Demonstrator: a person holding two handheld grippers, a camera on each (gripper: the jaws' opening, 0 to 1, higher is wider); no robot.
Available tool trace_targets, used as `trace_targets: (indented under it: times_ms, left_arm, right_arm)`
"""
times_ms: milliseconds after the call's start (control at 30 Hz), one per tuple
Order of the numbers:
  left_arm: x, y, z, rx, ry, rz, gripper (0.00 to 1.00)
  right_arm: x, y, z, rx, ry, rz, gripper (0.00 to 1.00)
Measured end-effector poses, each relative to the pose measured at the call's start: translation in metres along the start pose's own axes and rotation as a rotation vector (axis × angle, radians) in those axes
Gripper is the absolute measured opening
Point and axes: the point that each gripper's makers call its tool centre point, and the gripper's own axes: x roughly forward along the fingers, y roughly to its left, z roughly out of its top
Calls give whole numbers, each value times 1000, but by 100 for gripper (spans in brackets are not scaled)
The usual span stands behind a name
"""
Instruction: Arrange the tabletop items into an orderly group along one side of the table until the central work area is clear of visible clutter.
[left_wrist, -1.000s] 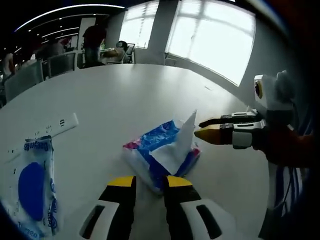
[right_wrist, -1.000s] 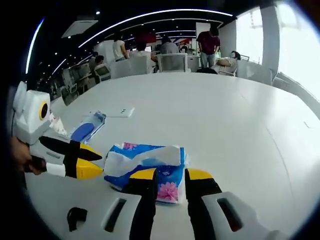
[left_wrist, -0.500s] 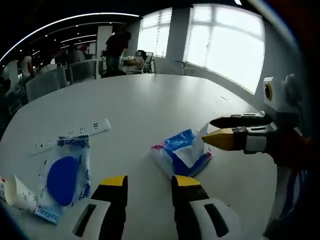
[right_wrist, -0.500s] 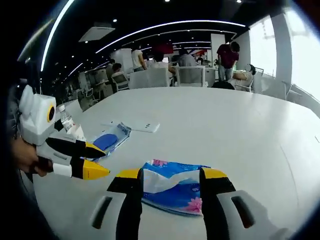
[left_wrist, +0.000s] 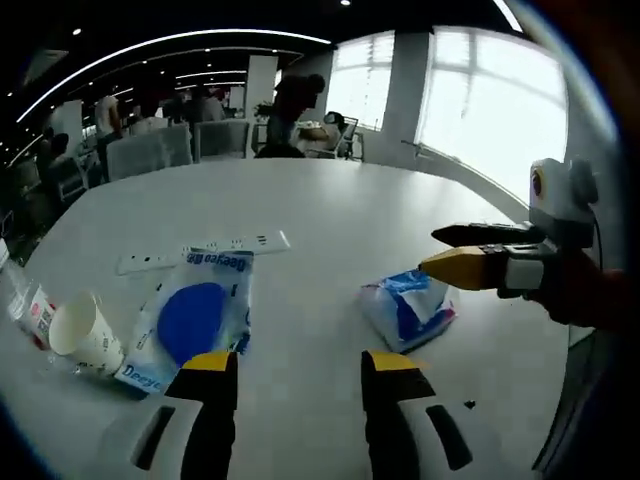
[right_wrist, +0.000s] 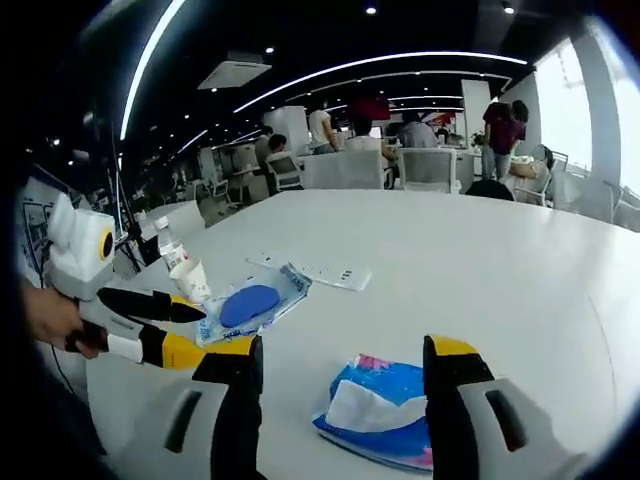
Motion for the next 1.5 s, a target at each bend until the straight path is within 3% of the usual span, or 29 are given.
trace_targets:
  times_ms: [300, 433, 633, 833, 1300, 1500]
  left_arm:
    - [-19, 39, -3, -103, -50, 130, 59]
    - [-26, 59, -9, -205, -69, 193, 62]
    - [-33, 81, -23, -281, -73, 253, 64]
    - [-34, 91, -35, -344, -65, 268, 66]
    - [-16, 93, -57, -473, -60, 254, 71]
    - [-7, 90, -55, -516, -84, 243, 63]
  right_arm:
    - [30, 24, 27, -72, -3, 120, 69]
    - [48, 34, 33, -106, 8, 165, 69]
    - [72, 52, 36, -145, 34, 233, 70]
    - [92, 61, 34, -168, 59, 265, 69]
    - [139, 49, 22, -181, 75, 254, 57]
    - [153, 51, 21, -165, 79, 251, 54]
